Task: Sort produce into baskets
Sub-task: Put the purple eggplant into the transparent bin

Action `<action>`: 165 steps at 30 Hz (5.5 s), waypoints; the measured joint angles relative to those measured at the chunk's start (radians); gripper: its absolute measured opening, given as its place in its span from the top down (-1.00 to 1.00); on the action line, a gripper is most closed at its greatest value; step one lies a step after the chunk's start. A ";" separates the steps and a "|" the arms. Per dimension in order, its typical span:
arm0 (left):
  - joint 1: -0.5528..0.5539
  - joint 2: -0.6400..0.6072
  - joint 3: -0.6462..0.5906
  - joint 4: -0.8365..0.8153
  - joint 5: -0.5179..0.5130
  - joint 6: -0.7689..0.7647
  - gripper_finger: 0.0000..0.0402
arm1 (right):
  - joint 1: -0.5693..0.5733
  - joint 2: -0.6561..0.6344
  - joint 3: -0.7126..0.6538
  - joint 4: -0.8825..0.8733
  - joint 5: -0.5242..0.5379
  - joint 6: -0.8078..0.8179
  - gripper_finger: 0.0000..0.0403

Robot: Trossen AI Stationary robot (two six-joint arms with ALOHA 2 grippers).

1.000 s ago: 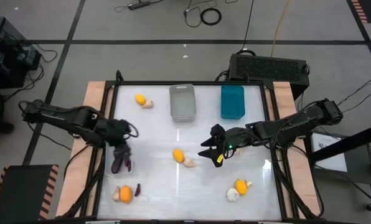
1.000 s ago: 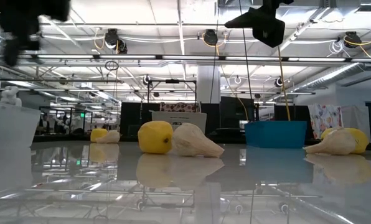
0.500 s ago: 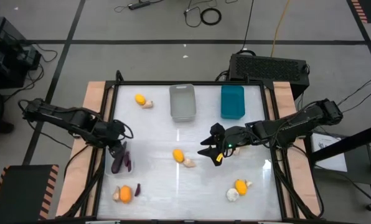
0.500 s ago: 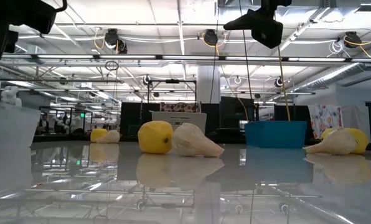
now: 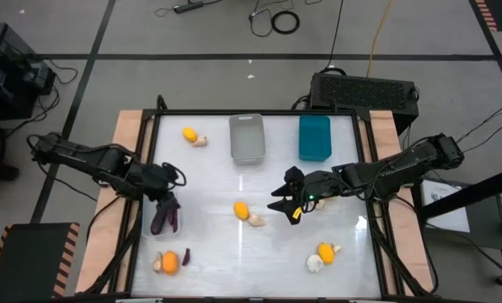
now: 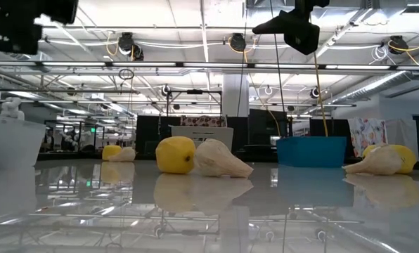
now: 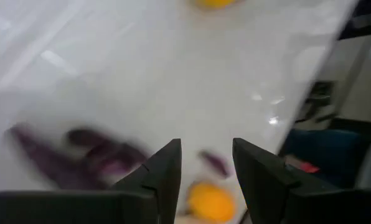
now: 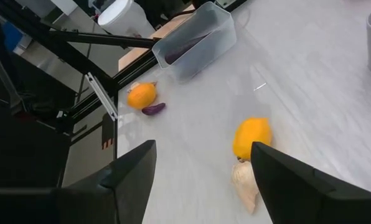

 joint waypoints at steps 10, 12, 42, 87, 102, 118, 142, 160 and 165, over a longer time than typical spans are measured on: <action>-0.139 0.219 0.000 0.358 0.102 -0.134 0.38 | 0.000 0.000 0.000 -0.002 0.000 -0.004 -0.26; -0.166 0.275 0.000 0.396 0.147 -0.213 0.40 | 0.000 0.000 0.000 -0.005 0.000 -0.018 -0.26; -0.380 0.670 0.000 0.478 0.058 -0.561 -0.45 | 0.002 0.000 0.000 -0.169 -0.002 -0.117 -0.26; -0.392 0.673 -0.001 0.498 0.099 -0.578 0.78 | -0.026 0.000 0.000 -0.150 0.000 -0.117 -0.26; -0.277 0.272 0.000 0.150 -0.159 -0.532 0.71 | -0.038 0.001 0.000 -0.141 0.000 -0.084 -0.26; -0.274 0.207 -0.086 -0.271 -0.134 -0.611 0.71 | -0.037 0.001 0.000 -0.143 0.000 -0.070 -0.26; -0.179 0.389 -0.132 -0.052 -0.185 -0.317 0.71 | -0.037 0.001 0.000 -0.143 0.000 -0.086 -0.26; -0.171 0.397 -0.132 -0.044 -0.115 -0.269 0.47 | -0.037 0.001 0.000 -0.146 0.000 -0.074 -0.26; -0.171 0.382 -0.129 -0.051 -0.075 -0.270 0.23 | -0.037 0.001 0.000 -0.146 0.000 -0.069 -0.26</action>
